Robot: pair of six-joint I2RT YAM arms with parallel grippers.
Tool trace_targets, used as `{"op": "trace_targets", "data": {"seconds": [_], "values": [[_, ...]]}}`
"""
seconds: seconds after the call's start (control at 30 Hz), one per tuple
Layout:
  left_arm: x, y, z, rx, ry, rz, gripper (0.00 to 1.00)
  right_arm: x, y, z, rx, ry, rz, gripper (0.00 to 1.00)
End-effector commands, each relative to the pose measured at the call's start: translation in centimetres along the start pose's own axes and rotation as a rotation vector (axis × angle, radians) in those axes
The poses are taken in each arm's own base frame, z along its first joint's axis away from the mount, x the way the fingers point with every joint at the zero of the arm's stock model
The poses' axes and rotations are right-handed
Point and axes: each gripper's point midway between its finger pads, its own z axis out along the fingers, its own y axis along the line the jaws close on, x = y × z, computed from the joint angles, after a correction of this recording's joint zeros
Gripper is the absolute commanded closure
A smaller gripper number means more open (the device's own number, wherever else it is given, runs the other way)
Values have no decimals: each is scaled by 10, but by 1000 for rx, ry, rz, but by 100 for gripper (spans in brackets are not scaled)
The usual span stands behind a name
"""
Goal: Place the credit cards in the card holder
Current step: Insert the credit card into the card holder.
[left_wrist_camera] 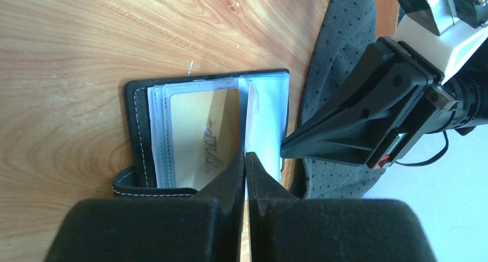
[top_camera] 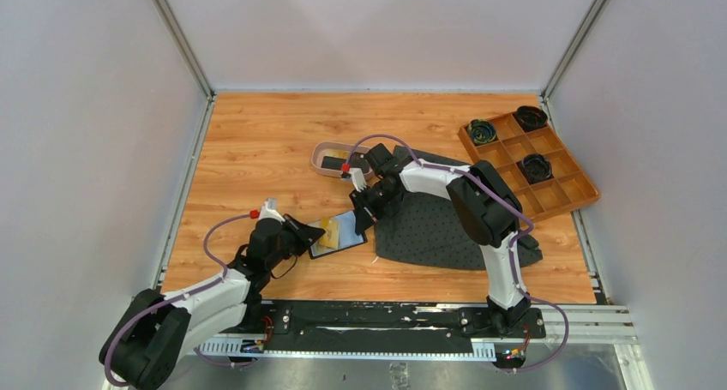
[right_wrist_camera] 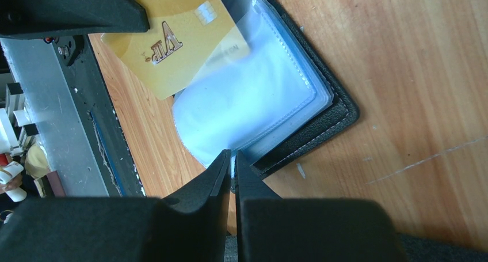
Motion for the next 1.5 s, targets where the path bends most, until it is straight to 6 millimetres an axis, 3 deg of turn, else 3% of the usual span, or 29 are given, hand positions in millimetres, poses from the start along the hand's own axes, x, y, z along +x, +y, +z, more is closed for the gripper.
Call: {"op": "trace_targets", "data": {"seconds": [0.0, 0.37, 1.23, 1.3, 1.37, 1.47], "values": [[-2, 27, -2, -82, -80, -11, 100, 5, 4, 8, -4, 35, 1, 90], [-4, 29, -2, -102, -165, -24, 100, 4, 7, 8, -15, 33, -3, 90], [30, 29, 18, -134, -80, 16, 100, 4, 10, 6, -23, 35, -8, 90], [35, 33, 18, -147, -66, 28, 100, 3, 14, 5, -35, 35, -19, 88], [35, 24, 23, -134, -62, 25, 99, 0, 19, 1, -52, 33, -48, 85], [38, 25, 24, -139, -48, 34, 95, -7, 27, -11, -61, 12, -111, 73]]}}
